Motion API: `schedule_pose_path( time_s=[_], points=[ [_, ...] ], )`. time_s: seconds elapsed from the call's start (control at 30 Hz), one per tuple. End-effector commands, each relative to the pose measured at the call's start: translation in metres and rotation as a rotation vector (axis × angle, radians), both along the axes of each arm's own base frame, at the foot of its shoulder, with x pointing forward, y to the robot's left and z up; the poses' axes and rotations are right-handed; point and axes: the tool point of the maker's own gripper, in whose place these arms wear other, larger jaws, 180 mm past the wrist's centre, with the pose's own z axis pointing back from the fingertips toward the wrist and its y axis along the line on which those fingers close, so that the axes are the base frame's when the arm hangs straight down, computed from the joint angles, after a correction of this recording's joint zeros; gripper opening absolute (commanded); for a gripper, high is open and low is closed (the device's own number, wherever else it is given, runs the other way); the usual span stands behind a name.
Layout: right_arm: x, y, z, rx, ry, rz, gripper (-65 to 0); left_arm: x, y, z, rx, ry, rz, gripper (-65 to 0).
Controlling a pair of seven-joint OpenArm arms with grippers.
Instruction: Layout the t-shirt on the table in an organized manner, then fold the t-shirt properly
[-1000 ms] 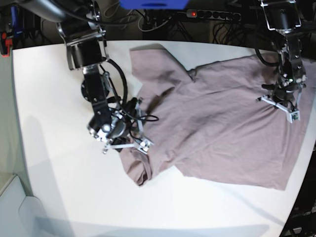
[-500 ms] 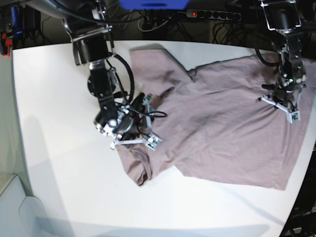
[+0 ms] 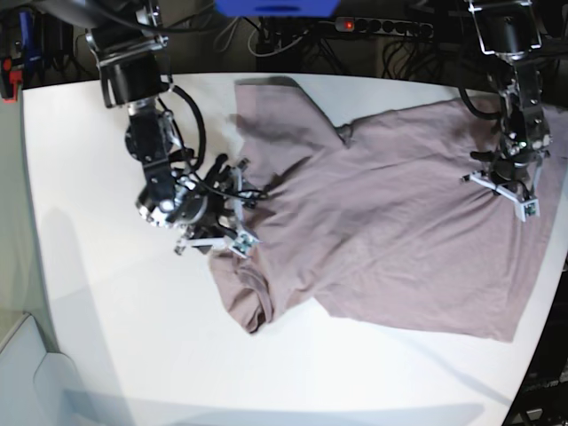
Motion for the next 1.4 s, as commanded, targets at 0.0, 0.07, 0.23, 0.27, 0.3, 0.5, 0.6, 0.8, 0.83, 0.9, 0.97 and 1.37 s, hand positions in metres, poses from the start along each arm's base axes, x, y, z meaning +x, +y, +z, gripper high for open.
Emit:
schedule_pose_path(
  time_s=[0.0, 0.07, 0.23, 0.27, 0.3, 0.5, 0.6, 0.8, 0.83, 0.9, 0.97, 1.37],
  points=[
    [-0.019, -0.042, -0.019, -0.198, 0.078, -0.02, -25.4, -0.027, -0.002, -0.019, -0.018, 0.132, 0.022, -64.6],
    [-0.025, -0.053, -0.012, -0.228, 0.055, -0.021, -25.2, -0.026, -0.004, -0.015, -0.015, 0.121, 0.013, -64.6],
    [-0.052, -0.071, 0.002, -0.3, 0.029, -0.009, -25.1, -0.013, -0.02, 0.001, -0.023, 0.06, -0.011, -64.6],
    [-0.06, -0.075, 0.002, -0.316, 0.035, -0.008, -25.1, -0.01, -0.023, 0.005, -0.021, 0.049, -0.02, -64.6],
    [-0.068, -0.08, 0.002, -0.334, 0.04, -0.005, -25.2, -0.008, -0.028, 0.008, -0.026, 0.035, -0.026, -64.6],
    [-0.113, -0.092, 0.002, -0.388, 0.084, 0.016, -25.4, 0.005, -0.053, 0.024, -0.057, -0.037, -0.044, -64.6],
    [-0.133, -0.089, 0.003, -0.383, 0.095, 0.03, -25.4, 0.01, -0.062, 0.033, -0.07, -0.073, -0.049, -64.6],
    [-0.138, -0.084, 0.026, -0.367, 0.033, 0.035, -25.4, 0.018, -0.071, 0.062, -0.051, -0.153, -0.075, -64.6],
    [-0.134, -0.088, 0.032, -0.368, 0.014, 0.019, -25.4, 0.019, -0.072, 0.067, -0.051, -0.167, -0.077, -64.6],
    [-0.127, -0.1, 0.042, -0.373, -0.013, -0.029, -25.4, 0.016, -0.074, 0.071, -0.048, -0.166, -0.083, -64.6],
    [-0.121, -0.111, 0.048, -0.373, -0.028, -0.084, -25.4, 0.014, -0.075, 0.078, -0.043, -0.161, -0.092, -64.6],
    [-0.05, -0.128, 0.095, -0.314, -0.199, -0.255, -25.1, -0.008, -0.03, 0.058, -0.044, -0.092, 0.04, -64.5]
  ],
)
